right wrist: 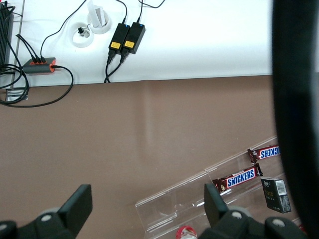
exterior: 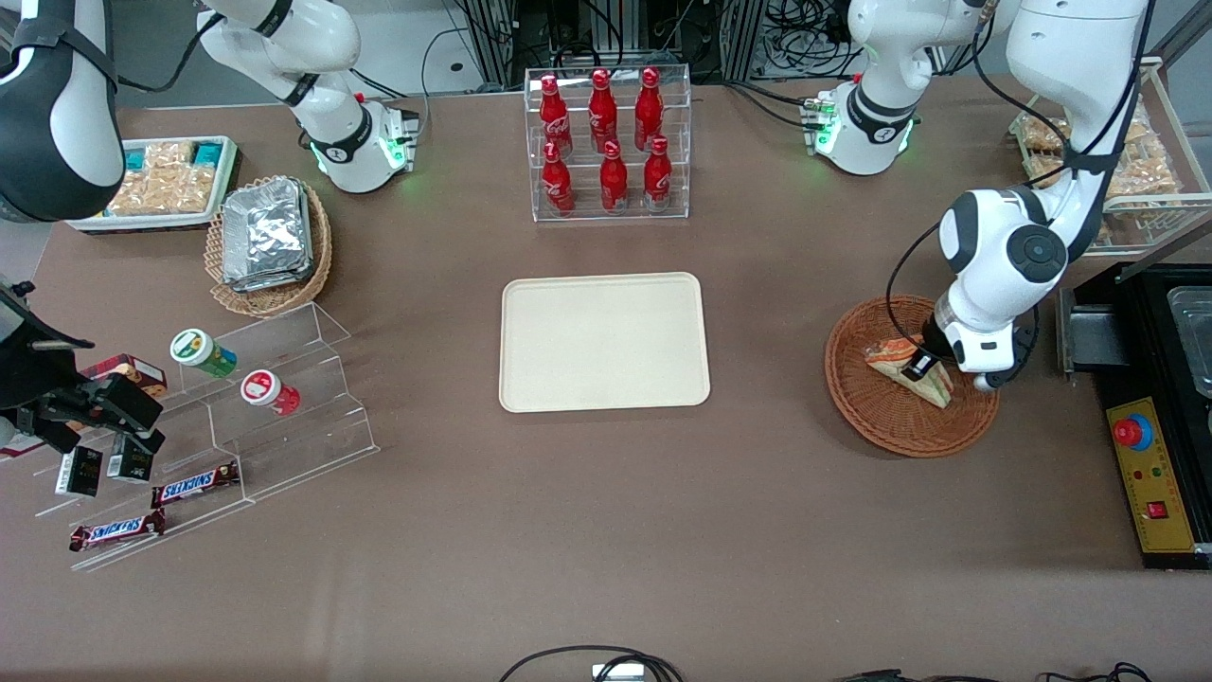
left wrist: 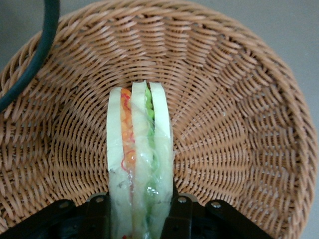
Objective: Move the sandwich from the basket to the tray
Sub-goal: 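Lower the left gripper and close it on the sandwich, then lift the sandwich and carry it over the cream tray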
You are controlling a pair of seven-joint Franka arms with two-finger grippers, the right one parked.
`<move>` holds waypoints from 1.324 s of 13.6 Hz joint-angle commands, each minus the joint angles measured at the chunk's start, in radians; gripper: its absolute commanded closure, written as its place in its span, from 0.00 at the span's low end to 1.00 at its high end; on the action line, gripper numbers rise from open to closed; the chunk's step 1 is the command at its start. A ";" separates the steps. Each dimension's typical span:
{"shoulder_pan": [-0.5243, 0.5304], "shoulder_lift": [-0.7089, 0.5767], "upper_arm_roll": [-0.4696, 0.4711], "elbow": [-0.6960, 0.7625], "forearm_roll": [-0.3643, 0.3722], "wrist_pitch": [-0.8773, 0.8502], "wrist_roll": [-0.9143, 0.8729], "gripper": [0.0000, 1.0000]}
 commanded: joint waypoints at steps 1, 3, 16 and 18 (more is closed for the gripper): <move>0.000 -0.106 -0.003 0.027 0.007 -0.136 0.023 1.00; -0.003 -0.166 -0.008 0.091 0.006 -0.291 0.072 1.00; -0.074 -0.177 -0.399 0.378 0.088 -0.637 0.243 1.00; -0.075 -0.165 -0.456 0.383 0.090 -0.635 0.238 1.00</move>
